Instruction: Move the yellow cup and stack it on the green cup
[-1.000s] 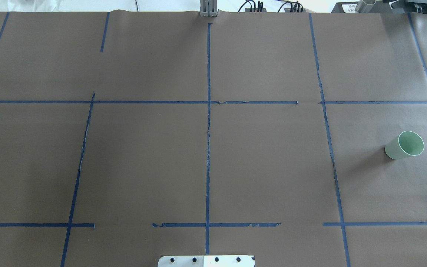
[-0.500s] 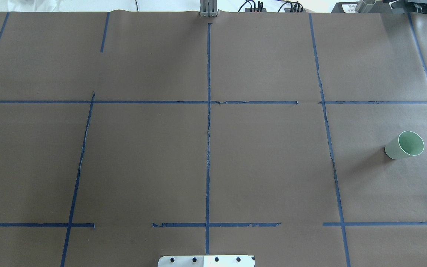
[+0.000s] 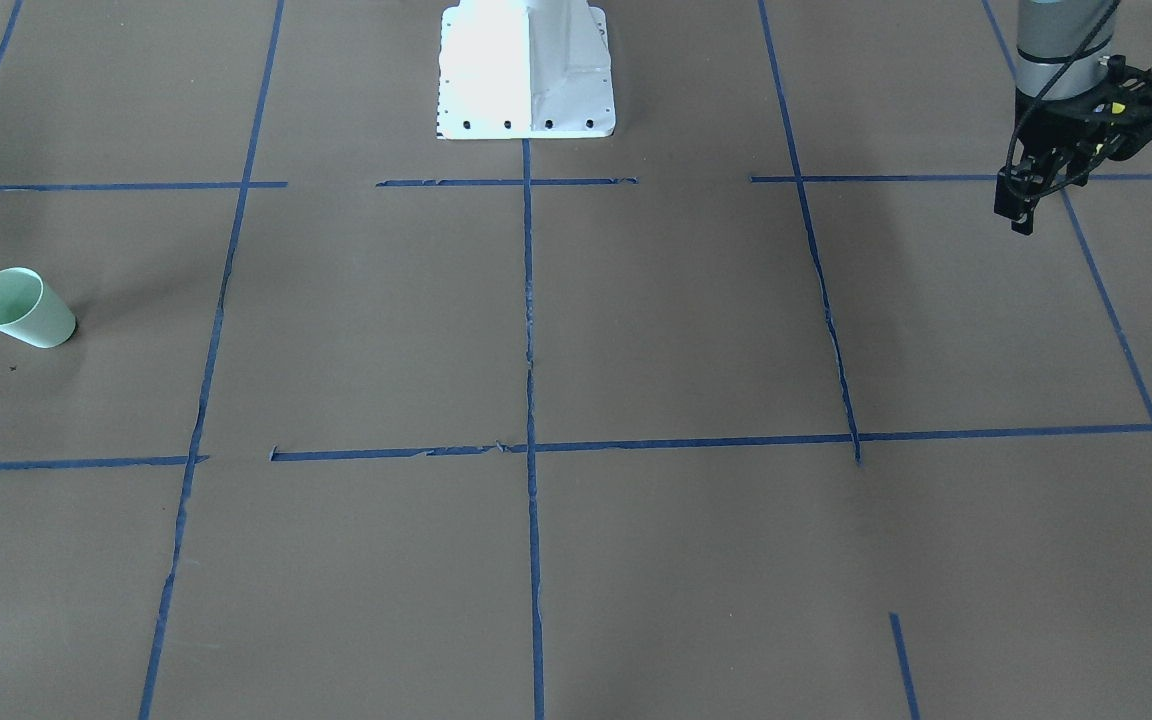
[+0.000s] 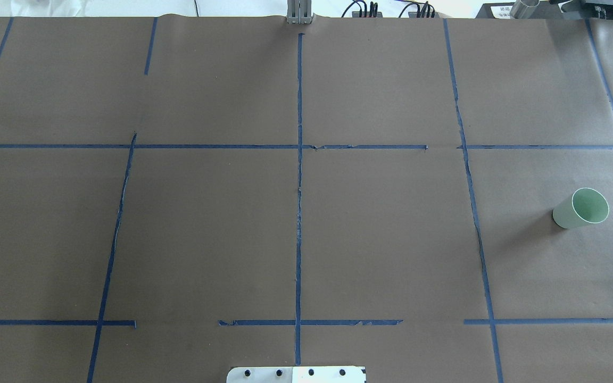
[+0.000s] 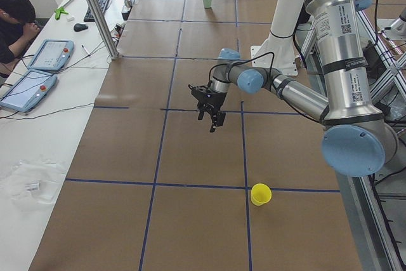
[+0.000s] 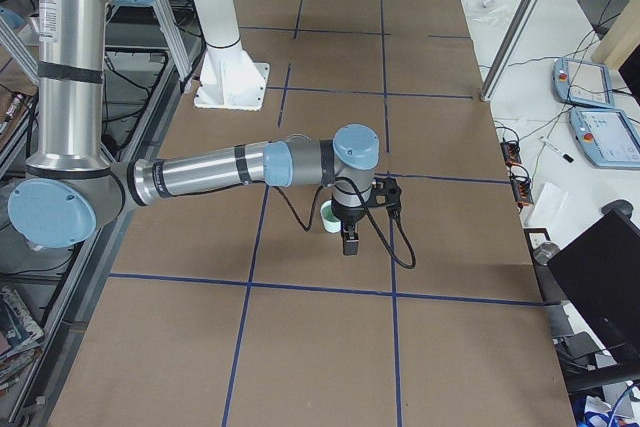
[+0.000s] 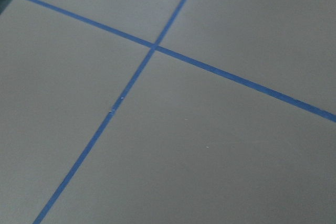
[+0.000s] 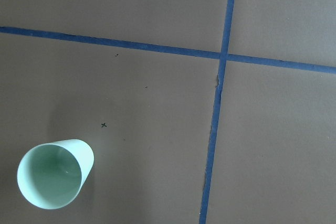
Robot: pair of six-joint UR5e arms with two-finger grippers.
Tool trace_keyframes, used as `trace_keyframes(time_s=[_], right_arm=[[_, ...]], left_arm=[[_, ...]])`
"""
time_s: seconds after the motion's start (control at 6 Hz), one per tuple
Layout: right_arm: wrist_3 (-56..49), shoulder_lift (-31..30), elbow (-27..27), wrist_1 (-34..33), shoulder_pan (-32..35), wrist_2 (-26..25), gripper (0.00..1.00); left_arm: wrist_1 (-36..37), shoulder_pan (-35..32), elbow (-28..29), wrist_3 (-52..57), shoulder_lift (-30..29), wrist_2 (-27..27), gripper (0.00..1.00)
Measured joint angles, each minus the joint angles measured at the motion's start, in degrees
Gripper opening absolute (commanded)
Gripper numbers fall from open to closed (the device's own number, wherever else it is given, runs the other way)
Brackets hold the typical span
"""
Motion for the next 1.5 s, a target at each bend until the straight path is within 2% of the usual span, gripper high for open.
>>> trace_keyframes(time_s=[0.17, 0.33, 0.5, 0.67, 0.83, 1.17, 1.5], right_arm=[[0.01, 0.0, -0.01, 0.0, -0.03, 0.0, 1.0], [0.02, 0.03, 0.0, 0.0, -0.05, 0.0, 1.0], [0.05, 0.21, 0.03, 0.0, -0.06, 0.0, 1.0], [0.09, 0.39, 0.03, 0.0, -0.06, 0.02, 1.0], [0.13, 0.46, 0.03, 0.0, -0.06, 0.09, 1.0], [0.19, 0.93, 0.03, 0.0, -0.06, 0.51, 1.0], [0.26, 1.25, 0.03, 0.0, -0.06, 0.61, 1.0]], left_arm=[[5.3, 7.16, -0.64, -16.51, 2.83, 5.96, 1.0], [14.52, 14.62, -0.87, -32.89, 3.91, 9.42, 1.0], [23.14, 21.26, -0.96, -47.24, 4.26, 10.17, 1.0], [29.01, 25.61, -0.79, -58.38, 4.38, 8.65, 1.0], [32.23, 28.8, 0.31, -66.81, 4.41, 5.91, 1.0], [33.75, 34.16, 7.55, -77.42, 3.96, 2.33, 1.0], [33.14, 35.61, 15.09, -80.27, 2.57, 1.39, 1.0]])
